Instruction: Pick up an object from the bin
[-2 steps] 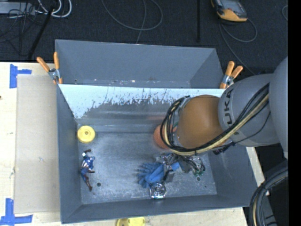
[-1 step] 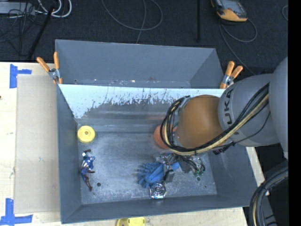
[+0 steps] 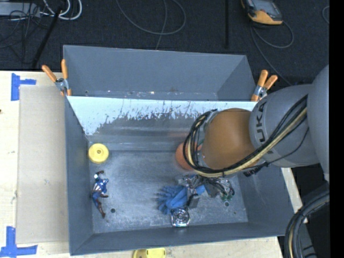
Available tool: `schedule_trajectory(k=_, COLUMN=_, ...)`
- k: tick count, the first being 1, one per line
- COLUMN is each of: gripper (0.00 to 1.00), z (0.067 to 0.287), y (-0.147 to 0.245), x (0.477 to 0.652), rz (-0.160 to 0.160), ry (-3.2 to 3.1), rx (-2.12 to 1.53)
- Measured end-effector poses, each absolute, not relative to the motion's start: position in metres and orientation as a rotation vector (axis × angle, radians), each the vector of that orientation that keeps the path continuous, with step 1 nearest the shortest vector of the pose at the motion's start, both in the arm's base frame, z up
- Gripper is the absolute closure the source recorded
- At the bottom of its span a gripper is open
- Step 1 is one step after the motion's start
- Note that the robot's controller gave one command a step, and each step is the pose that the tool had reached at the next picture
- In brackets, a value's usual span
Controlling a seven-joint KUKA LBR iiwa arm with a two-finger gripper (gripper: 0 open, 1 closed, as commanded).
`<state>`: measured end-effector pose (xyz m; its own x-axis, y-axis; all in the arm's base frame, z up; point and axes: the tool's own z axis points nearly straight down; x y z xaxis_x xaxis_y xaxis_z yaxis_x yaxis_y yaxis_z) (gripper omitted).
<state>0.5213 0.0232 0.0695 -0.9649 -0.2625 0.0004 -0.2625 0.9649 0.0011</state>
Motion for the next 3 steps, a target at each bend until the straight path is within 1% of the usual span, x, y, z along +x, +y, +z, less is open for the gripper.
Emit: schedule_trajectory(k=3, gripper=1.00, z=0.0695, y=0.0232, x=0.5213, rz=-0.002, ry=-3.114, rx=0.413)
